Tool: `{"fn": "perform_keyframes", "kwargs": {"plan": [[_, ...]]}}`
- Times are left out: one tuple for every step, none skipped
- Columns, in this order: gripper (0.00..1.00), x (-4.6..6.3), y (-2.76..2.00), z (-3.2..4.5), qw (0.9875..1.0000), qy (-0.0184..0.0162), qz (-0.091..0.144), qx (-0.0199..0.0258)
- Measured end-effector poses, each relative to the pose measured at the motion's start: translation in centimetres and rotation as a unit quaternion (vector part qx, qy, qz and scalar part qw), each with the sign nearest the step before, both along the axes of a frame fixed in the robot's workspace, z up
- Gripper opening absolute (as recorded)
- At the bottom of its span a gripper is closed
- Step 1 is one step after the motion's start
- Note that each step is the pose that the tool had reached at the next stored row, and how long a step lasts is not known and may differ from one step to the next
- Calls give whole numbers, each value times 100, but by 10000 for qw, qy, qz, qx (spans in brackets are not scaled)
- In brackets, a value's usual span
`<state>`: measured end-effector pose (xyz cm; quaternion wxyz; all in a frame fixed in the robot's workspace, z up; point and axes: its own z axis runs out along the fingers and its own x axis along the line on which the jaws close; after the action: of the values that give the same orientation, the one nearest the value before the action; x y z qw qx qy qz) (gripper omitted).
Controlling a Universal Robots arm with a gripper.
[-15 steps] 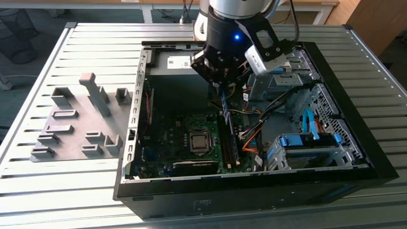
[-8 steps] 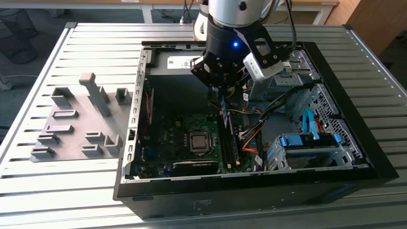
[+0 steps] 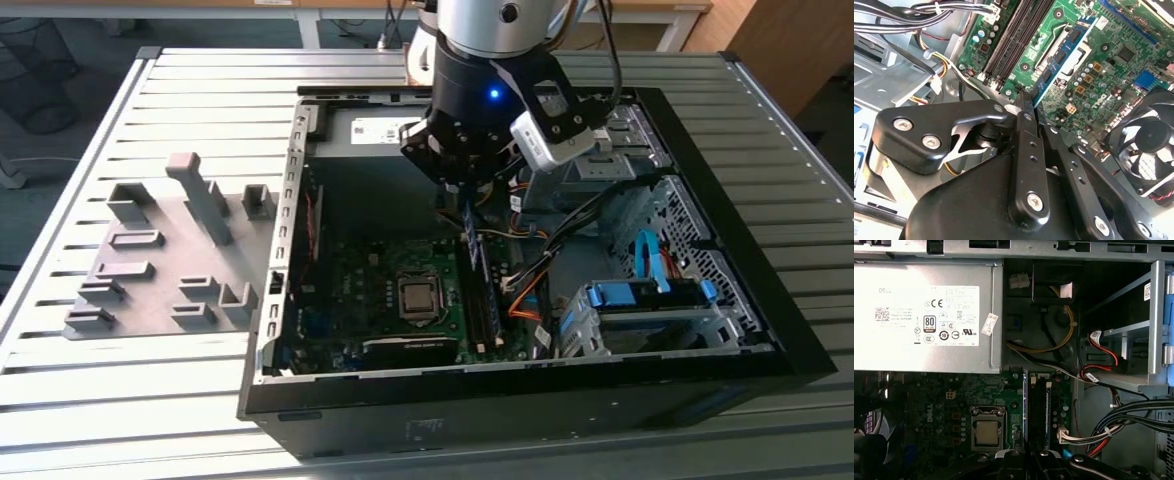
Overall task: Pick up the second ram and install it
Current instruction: 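Insert the second ram into the second slot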
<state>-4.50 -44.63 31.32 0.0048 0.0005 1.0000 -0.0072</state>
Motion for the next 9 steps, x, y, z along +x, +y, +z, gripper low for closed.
{"fn": "perform_keyframes", "kwargs": {"plan": [[14, 0, 0, 0, 10000, 0, 0, -3], [14, 0, 0, 0, 10000, 0, 0, -5], [14, 0, 0, 0, 10000, 0, 0, -6], [14, 0, 0, 0, 10000, 0, 0, -8], [14, 0, 0, 0, 10000, 0, 0, -10], [14, 0, 0, 0, 10000, 0, 0, -12], [14, 0, 0, 0, 10000, 0, 0, -15], [14, 0, 0, 0, 10000, 0, 0, -17], [14, 0, 0, 0, 10000, 0, 0, -29]]}}
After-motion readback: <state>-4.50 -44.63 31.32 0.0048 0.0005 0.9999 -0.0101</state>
